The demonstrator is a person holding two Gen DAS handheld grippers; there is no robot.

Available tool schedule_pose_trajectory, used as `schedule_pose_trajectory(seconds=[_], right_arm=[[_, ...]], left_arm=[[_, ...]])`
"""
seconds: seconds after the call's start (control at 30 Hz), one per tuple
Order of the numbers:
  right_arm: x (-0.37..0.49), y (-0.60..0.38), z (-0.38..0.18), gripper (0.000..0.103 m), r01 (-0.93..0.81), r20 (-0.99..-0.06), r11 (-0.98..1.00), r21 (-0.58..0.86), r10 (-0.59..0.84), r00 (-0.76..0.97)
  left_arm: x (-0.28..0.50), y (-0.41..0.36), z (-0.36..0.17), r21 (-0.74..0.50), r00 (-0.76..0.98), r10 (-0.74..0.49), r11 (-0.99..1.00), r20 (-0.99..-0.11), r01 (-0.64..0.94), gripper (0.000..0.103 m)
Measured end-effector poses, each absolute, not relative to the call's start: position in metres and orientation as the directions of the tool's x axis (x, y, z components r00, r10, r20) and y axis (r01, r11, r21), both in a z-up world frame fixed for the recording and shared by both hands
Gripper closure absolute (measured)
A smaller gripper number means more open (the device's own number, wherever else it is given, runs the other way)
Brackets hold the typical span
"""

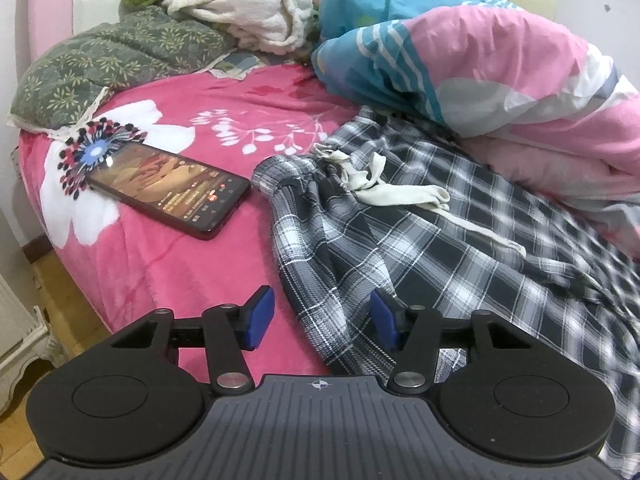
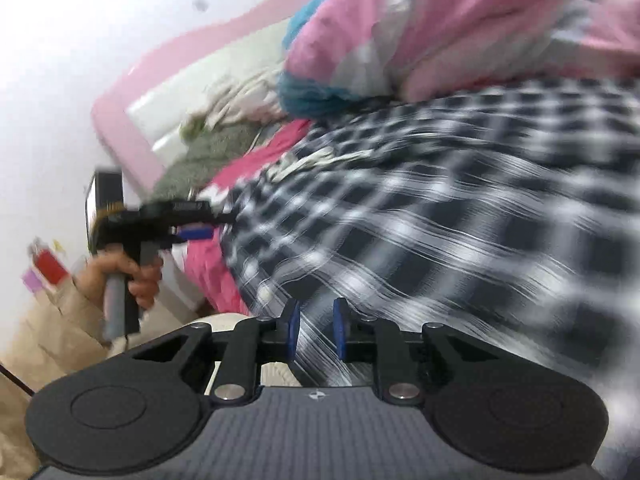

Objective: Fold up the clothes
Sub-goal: 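Grasp the plaid garment edge with the right gripper and lift it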

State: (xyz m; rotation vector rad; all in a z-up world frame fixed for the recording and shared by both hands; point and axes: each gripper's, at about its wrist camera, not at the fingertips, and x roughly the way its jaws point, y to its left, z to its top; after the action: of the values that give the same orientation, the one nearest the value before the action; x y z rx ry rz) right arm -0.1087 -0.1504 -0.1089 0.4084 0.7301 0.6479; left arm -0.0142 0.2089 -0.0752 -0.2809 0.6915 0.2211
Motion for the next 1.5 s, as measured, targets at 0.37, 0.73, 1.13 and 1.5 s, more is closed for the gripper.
schedule_pose_trajectory(seconds=[0.37, 0.73, 1.13, 1.5], right_arm=[[-0.150, -0.196, -0.146, 0.071, -0.139, -0.458, 0.585, 0.799, 0.742, 0.490], [-0.156, -0.221, -0.187, 0.067, 0.103, -0.450, 0.473, 0.875, 0.716, 0.533], [-0.171, -0.245, -0.220, 0.073, 0.213, -0.268, 0.169, 0.962, 0.708, 0.653], [-0.167, -0.248, -0.228, 0.101, 0.200, -0.190, 0.068, 0.978, 0.696, 0.693]], left_arm=[[-0.021, 0.202, -0.074, -0.176, 0.748, 0.119, 0.937, -0.653, -0.302, 0.048], [-0.024, 0.189, -0.073, -0.162, 0.747, 0.121, 0.942, -0.653, -0.294, 0.048], [-0.026, 0.187, -0.075, -0.156, 0.744, 0.123, 0.943, -0.657, -0.294, 0.048], [-0.027, 0.188, -0.076, -0.166, 0.746, 0.117, 0.942, -0.656, -0.294, 0.048]])
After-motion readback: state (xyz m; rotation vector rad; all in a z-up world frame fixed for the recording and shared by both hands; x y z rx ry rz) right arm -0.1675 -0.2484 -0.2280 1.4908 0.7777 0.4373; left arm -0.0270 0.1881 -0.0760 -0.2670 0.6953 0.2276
